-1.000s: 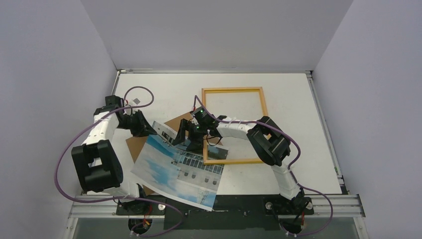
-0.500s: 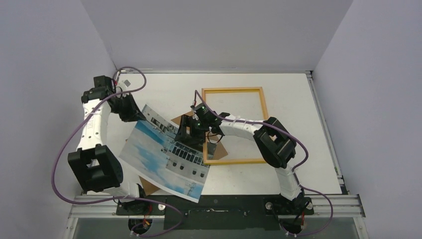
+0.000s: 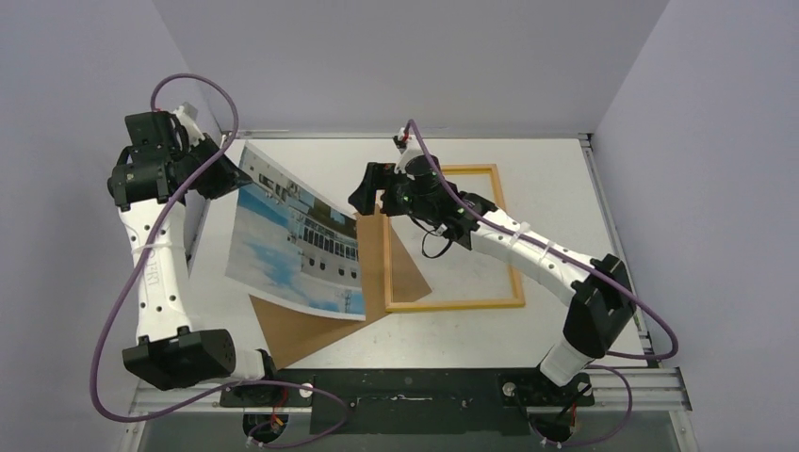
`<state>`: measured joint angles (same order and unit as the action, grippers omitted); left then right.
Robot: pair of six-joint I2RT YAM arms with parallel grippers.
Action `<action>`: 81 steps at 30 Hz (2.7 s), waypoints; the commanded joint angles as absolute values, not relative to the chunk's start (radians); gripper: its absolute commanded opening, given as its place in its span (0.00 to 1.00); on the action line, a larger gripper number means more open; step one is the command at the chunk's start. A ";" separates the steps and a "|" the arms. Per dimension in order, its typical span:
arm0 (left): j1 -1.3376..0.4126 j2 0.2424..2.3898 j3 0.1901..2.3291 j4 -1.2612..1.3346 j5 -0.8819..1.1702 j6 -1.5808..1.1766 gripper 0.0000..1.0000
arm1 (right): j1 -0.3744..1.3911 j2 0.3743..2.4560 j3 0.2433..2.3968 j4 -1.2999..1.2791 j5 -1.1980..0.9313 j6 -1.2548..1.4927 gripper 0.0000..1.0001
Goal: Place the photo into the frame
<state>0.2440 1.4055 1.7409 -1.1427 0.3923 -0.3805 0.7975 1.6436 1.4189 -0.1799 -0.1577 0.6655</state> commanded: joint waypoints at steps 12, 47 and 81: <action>0.252 1.309 1.756 -0.863 0.310 -0.845 0.00 | 1.005 1.519 1.280 0.215 -0.112 0.193 0.85; 0.241 1.290 1.745 -0.880 0.175 -0.983 0.00 | 1.286 1.937 1.184 1.033 0.314 -0.407 0.76; 0.246 1.274 1.725 -0.530 0.457 -0.871 0.67 | 1.043 1.506 1.269 0.402 -0.071 -0.172 0.00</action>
